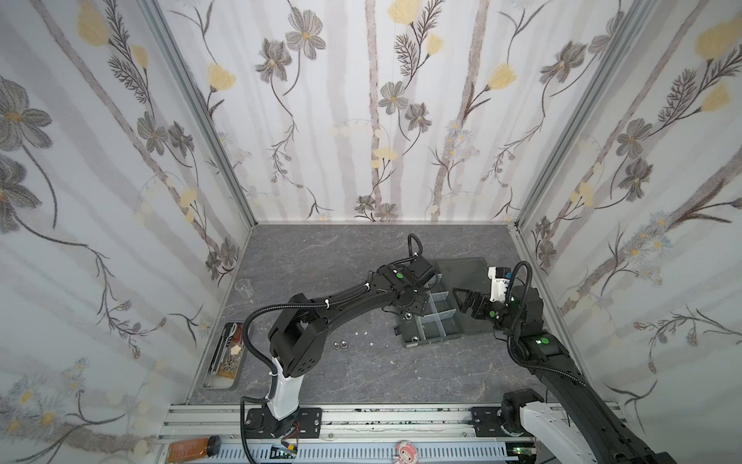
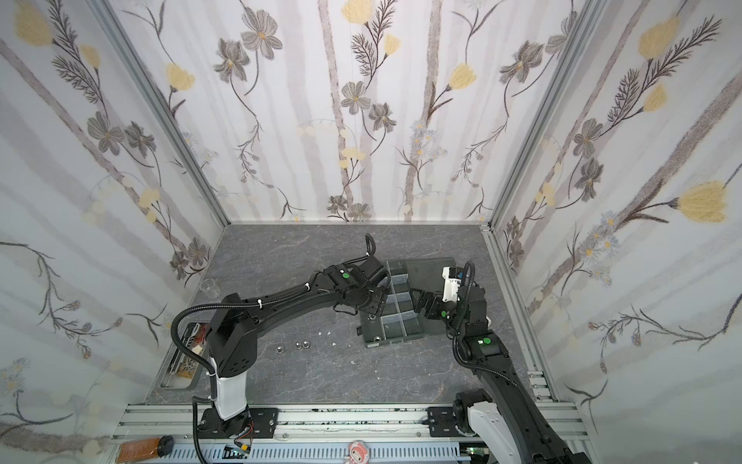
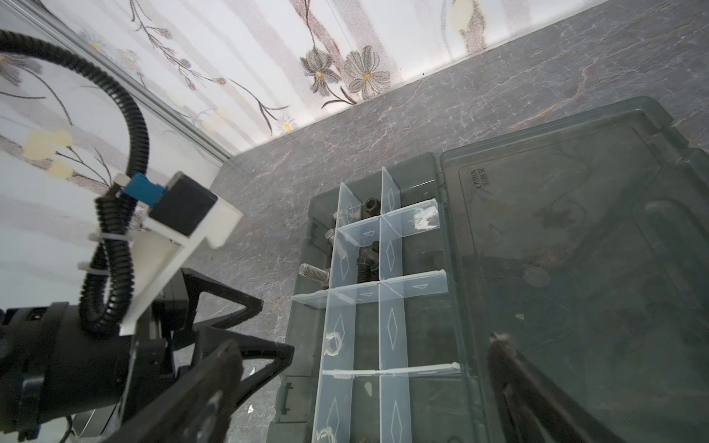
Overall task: Sort the screws and nuts into containers
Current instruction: Place the nut into the container, then pick up the nut from the bottom-center of the table.
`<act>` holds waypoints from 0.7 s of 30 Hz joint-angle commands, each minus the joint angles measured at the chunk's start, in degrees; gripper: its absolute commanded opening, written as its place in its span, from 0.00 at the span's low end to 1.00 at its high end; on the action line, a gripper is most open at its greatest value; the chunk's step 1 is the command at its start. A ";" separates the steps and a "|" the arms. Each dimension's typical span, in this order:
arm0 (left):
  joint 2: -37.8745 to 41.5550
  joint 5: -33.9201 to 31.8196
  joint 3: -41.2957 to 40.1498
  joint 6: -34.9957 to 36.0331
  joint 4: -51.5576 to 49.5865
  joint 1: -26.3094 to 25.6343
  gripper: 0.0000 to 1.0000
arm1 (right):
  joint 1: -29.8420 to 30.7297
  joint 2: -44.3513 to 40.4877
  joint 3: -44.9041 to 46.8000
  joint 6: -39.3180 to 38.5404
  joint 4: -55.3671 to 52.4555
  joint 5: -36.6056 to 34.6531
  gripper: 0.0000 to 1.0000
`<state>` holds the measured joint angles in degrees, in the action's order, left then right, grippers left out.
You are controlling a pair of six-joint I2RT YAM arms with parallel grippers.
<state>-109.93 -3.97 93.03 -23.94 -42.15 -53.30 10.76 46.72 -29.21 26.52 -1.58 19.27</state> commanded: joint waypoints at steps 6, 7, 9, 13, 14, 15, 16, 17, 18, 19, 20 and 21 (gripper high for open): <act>8.73 -5.22 -3.71 0.31 2.95 1.88 1.00 | 1.62 1.14 -2.51 0.37 0.34 3.06 0.96; 10.21 -4.98 -4.97 0.13 3.60 2.62 1.00 | 2.56 1.77 -3.01 0.22 -0.05 2.77 0.96; 12.90 -4.41 -7.40 -0.21 4.84 4.07 1.00 | 5.19 3.19 -4.24 -0.27 -1.02 1.36 0.96; 18.56 -3.33 -13.43 -0.99 7.29 7.80 1.00 | 12.53 6.96 -7.48 -1.32 -3.00 -3.55 0.96; 19.87 -2.88 -14.78 -1.33 7.93 8.83 1.00 | 13.99 7.95 -8.20 -1.39 -3.22 -4.26 0.95; 21.47 -2.27 -16.57 -1.69 8.63 10.14 1.00 | 15.61 9.23 -9.24 -1.52 -3.56 -5.06 0.95; 23.04 -1.54 -18.28 -2.10 9.46 11.53 1.00 | 17.22 10.53 -10.27 -1.72 -4.11 -5.79 0.95; 24.31 -0.95 -20.27 -2.45 10.15 12.68 1.00 | 18.59 11.68 -11.31 -2.02 -4.38 -6.53 0.94; 25.76 -0.26 -22.34 -2.96 10.99 14.05 1.00 | 20.39 13.05 -12.54 -2.53 -5.04 -7.26 0.93; 27.33 0.48 -24.24 -3.44 12.04 15.32 1.00 | 22.08 14.57 -13.54 -3.09 -5.76 -8.17 0.92; 28.60 1.20 -26.06 -3.78 12.91 16.25 1.00 | 23.53 15.97 -15.77 -3.64 -6.47 -8.93 0.91; 29.99 1.92 -27.99 -4.14 13.88 17.43 1.00 | 25.25 17.71 -17.46 -4.23 -7.50 -9.81 0.89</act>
<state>-82.30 -4.75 67.92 -25.98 -32.29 -37.43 33.78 62.33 -43.81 24.40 -7.31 12.93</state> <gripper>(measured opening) 0.998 0.901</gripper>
